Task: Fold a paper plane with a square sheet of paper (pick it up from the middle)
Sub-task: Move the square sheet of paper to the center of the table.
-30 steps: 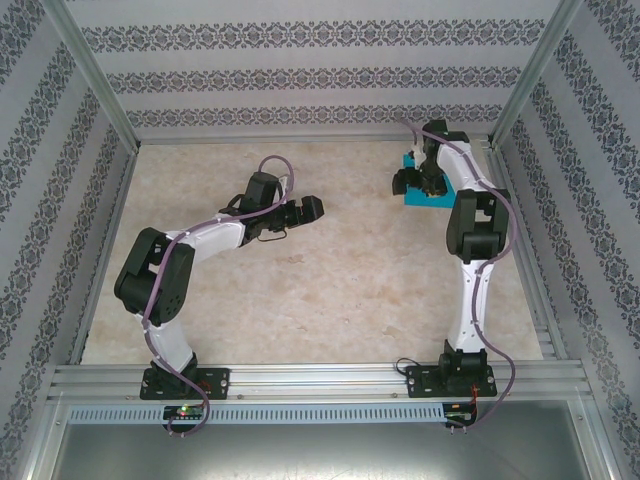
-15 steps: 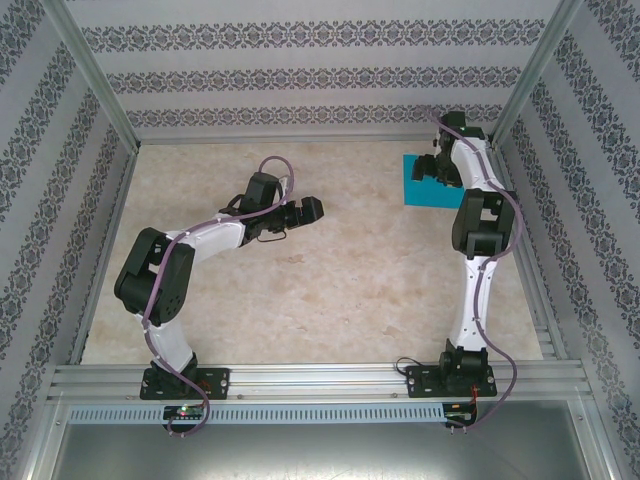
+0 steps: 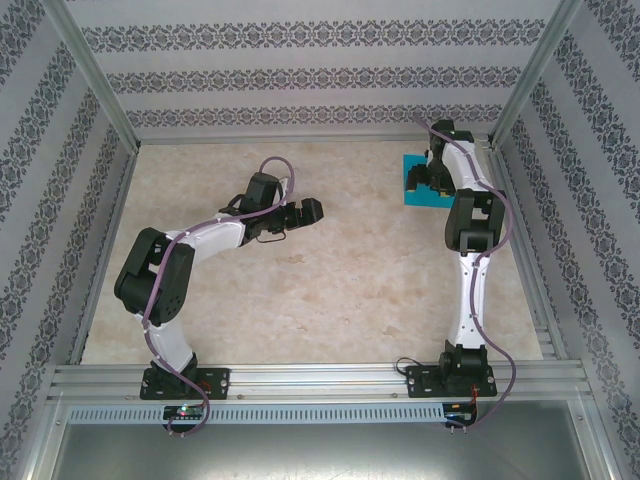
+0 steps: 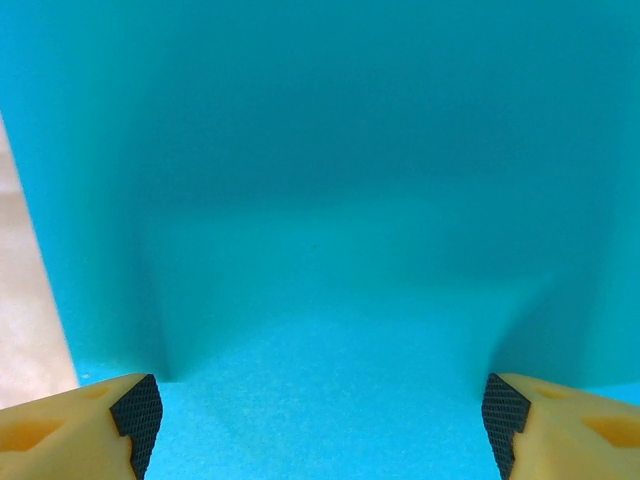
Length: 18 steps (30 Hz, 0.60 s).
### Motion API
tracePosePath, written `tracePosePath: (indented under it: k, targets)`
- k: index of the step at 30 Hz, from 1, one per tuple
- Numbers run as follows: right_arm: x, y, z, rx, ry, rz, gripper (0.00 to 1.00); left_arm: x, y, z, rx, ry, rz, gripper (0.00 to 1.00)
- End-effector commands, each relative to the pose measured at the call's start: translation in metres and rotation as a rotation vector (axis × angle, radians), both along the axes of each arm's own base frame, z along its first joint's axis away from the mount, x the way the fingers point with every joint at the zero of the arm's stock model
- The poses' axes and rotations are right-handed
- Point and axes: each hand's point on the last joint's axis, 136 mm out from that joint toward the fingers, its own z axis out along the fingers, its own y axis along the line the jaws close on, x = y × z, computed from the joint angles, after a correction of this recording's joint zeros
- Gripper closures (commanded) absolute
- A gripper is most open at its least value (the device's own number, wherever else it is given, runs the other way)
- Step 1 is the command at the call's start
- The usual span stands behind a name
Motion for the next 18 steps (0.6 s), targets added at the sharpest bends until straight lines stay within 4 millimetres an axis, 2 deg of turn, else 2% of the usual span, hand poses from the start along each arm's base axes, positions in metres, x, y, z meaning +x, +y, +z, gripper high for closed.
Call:
tracePosePath:
  k: [1, 8, 18]
  targets:
    - [-0.01, 0.011, -0.015, -0.006, 0.067, 0.021, 0.14, -0.003, -0.006, 0.011, 0.004, -0.022, -0.036, 0.0]
    - [-0.022, 0.027, -0.026, -0.003, 0.12, 0.059, 0.16, -0.009, -0.002, 0.007, 0.012, -0.013, -0.038, 0.0]
    - [-0.038, 0.055, -0.015, -0.047, 0.165, 0.123, 0.2, -0.019, 0.005, 0.015, 0.017, -0.034, -0.04, 0.0]
